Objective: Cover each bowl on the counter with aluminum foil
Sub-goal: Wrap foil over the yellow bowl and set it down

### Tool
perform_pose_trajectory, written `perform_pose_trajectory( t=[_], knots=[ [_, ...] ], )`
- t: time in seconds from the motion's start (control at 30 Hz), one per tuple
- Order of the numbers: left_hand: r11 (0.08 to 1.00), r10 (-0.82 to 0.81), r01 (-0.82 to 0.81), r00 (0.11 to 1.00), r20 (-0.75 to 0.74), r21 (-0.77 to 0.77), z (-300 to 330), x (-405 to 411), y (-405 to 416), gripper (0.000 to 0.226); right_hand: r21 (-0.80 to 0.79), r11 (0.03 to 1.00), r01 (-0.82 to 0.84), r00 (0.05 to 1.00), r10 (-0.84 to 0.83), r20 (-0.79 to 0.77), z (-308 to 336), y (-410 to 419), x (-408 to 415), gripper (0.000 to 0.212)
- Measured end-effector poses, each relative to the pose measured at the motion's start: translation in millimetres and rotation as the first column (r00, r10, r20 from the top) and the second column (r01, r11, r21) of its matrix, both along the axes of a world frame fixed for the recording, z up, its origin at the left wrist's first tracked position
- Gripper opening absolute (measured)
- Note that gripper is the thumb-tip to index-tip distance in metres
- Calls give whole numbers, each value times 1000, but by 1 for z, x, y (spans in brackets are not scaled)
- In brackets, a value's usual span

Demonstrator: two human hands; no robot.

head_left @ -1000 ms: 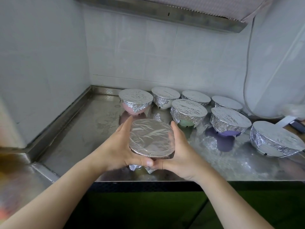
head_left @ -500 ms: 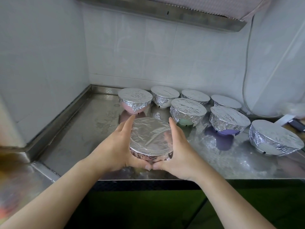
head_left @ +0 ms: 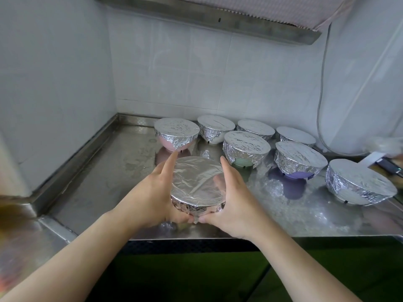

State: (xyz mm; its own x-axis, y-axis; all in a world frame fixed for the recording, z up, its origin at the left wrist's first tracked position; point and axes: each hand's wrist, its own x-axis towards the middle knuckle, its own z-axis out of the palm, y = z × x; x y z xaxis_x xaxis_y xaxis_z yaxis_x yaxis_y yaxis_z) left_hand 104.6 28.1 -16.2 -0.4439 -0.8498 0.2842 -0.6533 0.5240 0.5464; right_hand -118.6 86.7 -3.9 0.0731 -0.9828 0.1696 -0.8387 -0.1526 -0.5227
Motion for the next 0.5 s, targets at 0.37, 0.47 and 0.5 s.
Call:
perform_pose_trajectory(
  t=[0.37,0.47,0.5],
  knots=[
    [998,45,-48,998,52,52,5,-1,1,168,-39,998,41,995,-45,-92,-2,2,0,150],
    [997,36,-38,999,31,68,5,1,0,170,0,1000,22,997,-22,-74,0,0,-1,153],
    [997,30,-31,999,23,66,4,2,0,170,26,1000,13,998,-11,-61,1,0,-2,155]
  ],
)
